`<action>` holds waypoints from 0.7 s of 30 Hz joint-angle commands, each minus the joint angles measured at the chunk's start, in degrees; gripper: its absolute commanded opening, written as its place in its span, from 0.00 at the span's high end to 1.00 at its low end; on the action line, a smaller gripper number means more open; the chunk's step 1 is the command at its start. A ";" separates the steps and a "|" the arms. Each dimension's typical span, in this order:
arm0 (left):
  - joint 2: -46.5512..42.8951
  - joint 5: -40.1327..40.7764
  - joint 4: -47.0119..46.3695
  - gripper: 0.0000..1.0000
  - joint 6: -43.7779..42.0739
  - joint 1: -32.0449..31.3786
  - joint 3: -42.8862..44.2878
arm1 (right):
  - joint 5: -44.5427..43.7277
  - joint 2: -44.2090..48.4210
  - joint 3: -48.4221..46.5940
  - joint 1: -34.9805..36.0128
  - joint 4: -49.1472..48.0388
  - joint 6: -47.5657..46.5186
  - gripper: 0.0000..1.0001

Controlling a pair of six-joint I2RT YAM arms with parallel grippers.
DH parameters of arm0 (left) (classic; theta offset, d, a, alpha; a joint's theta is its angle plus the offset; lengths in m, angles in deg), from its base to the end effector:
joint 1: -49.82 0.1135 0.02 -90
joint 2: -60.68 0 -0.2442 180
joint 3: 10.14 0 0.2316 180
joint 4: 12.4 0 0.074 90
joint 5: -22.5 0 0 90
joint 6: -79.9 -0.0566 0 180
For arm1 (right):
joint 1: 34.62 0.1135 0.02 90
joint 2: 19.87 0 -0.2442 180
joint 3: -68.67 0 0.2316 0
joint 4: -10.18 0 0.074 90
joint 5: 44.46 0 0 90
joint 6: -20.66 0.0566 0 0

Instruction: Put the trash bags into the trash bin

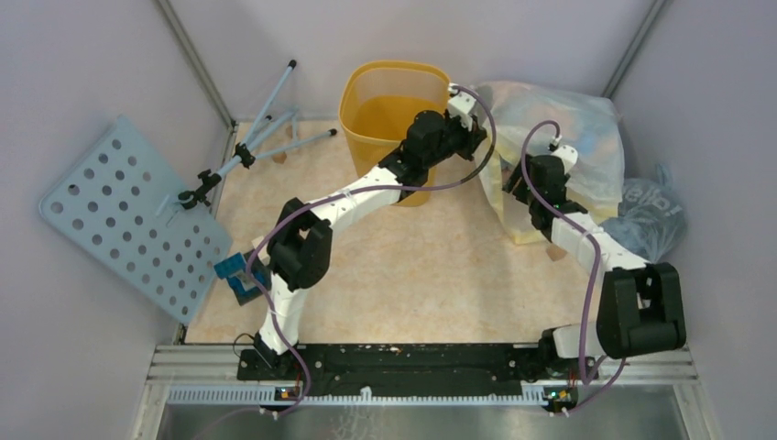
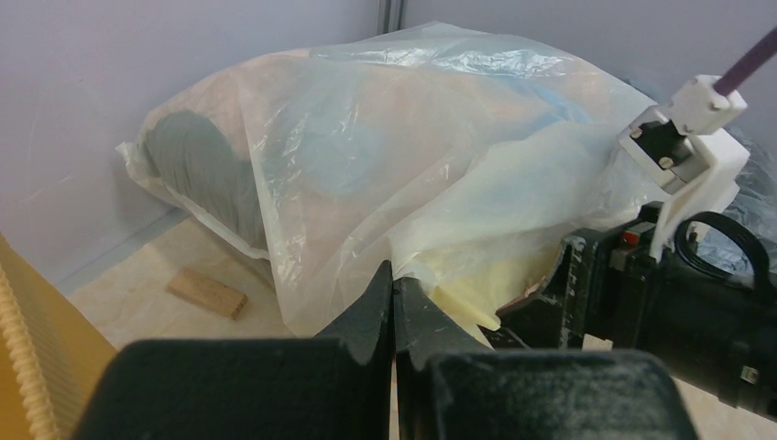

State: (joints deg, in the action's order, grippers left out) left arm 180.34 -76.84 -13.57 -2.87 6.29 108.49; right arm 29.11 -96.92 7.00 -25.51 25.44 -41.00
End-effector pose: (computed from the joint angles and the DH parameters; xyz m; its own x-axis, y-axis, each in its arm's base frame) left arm 0.3578 -0.3526 0.3219 -0.0986 -0.0776 -0.9921 0.7912 0.5986 -0.1255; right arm 0.2977 0.0315 0.2247 -0.4009 0.3968 -0.8257 0.3167 0.9058 0.2816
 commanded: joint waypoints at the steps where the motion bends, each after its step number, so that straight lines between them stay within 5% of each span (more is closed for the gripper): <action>1: 2.14 0.50 -0.91 1.00 -1.02 0.29 2.56 | -0.41 -3.21 -5.05 -1.60 -6.36 1.22 0.40; 7: 5.23 0.38 -0.51 1.00 -0.85 0.29 5.83 | 1.28 1.08 -3.07 -1.86 -5.67 0.36 0.98; 20: 16.52 0.88 1.89 1.00 1.89 0.20 19.88 | -0.10 22.34 -4.02 -4.52 11.80 -1.93 1.00; 21: 15.67 2.12 1.79 1.00 1.65 0.20 19.02 | 1.24 22.54 -3.68 -4.50 12.20 -2.10 0.91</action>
State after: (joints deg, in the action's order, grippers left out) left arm 196.77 -76.86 -11.71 -1.76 6.29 124.84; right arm 29.09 -75.88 4.86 -29.60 32.33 -41.42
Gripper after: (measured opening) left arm 0.005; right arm 0.004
